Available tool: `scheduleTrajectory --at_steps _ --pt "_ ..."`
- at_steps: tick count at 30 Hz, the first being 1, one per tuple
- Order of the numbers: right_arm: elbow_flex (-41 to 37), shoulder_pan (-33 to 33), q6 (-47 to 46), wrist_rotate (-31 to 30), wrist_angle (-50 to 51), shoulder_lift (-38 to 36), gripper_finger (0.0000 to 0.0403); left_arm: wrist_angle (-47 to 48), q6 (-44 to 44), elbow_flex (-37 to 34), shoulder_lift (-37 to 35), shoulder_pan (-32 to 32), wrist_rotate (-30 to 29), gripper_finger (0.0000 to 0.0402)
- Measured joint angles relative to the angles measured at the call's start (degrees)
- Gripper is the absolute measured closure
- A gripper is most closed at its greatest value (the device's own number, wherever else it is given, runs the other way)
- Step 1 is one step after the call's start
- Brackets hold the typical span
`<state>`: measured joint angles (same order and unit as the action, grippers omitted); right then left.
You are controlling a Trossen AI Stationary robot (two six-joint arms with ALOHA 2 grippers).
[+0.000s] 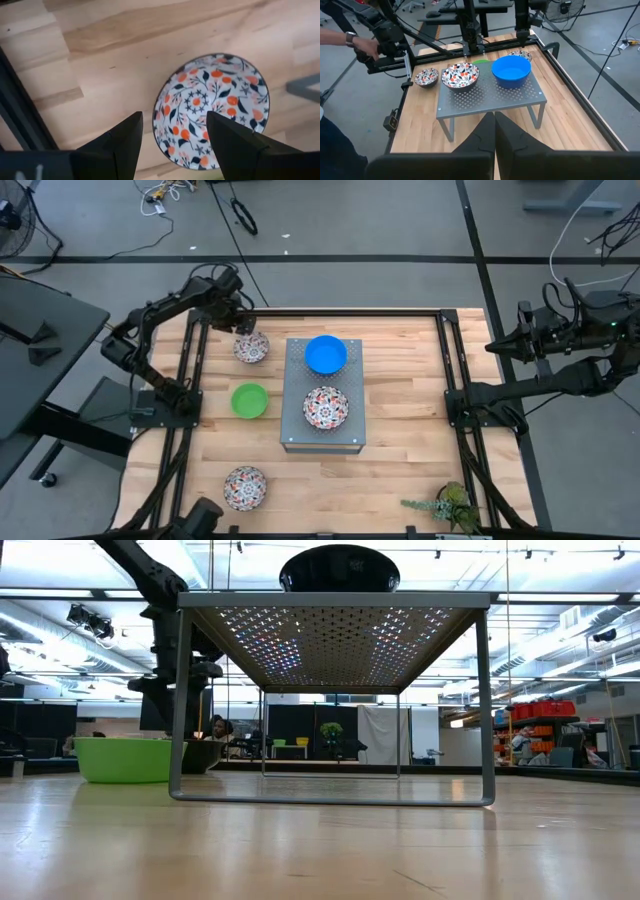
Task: Pick & Place Mini bowls
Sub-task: Stack the top white patterned bowl on top of the white patterned bowl on the shelf
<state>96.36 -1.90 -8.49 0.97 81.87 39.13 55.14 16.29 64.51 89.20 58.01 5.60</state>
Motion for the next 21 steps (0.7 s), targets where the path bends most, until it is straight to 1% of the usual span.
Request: scheduleTrajectory --at_steps 6,18,21 --pt "0.00 -0.01 0.00 0.00 0.00 0.00 0.0400 -0.68 1.05 -0.23 1.81 1.12 0.25 0.0177" --pt "0.00 0.01 0.00 0.00 0.00 0.00 0.0400 -3.10 0.37 -0.44 7.22 -0.12 0.55 0.0177" --pt "0.01 0.01 0.00 0.00 0.00 0.00 0.0400 -3.24 -1.04 -0.44 8.51 -0.10 0.23 0.0177"
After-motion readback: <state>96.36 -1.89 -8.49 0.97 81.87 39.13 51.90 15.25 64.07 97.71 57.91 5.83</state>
